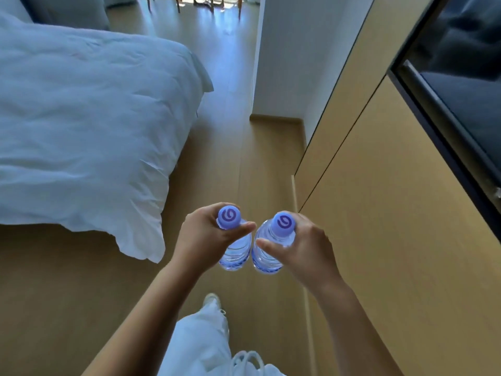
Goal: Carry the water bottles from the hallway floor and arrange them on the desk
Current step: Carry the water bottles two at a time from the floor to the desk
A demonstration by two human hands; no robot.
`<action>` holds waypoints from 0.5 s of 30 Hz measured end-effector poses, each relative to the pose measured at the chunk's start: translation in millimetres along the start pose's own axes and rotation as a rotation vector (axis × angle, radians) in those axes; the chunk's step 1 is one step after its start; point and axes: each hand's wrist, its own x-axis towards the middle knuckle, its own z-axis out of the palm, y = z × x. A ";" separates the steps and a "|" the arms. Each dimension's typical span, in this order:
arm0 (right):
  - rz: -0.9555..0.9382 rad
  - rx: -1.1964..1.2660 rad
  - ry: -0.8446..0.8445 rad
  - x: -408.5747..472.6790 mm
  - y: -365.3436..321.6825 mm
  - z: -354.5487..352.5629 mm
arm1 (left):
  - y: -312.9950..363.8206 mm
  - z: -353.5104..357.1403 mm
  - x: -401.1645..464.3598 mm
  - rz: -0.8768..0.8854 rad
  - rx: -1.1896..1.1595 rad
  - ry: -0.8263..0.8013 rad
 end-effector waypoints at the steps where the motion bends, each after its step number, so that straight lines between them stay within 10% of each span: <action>1: 0.004 -0.003 0.004 20.9 -6.1 5.9 | -3.1 -5.9 22.1 0.013 0.010 -0.004; 15: 0.023 0.037 0.030 263.9 -51.8 47.0 | -27.8 -59.8 272.1 0.016 -0.029 -0.008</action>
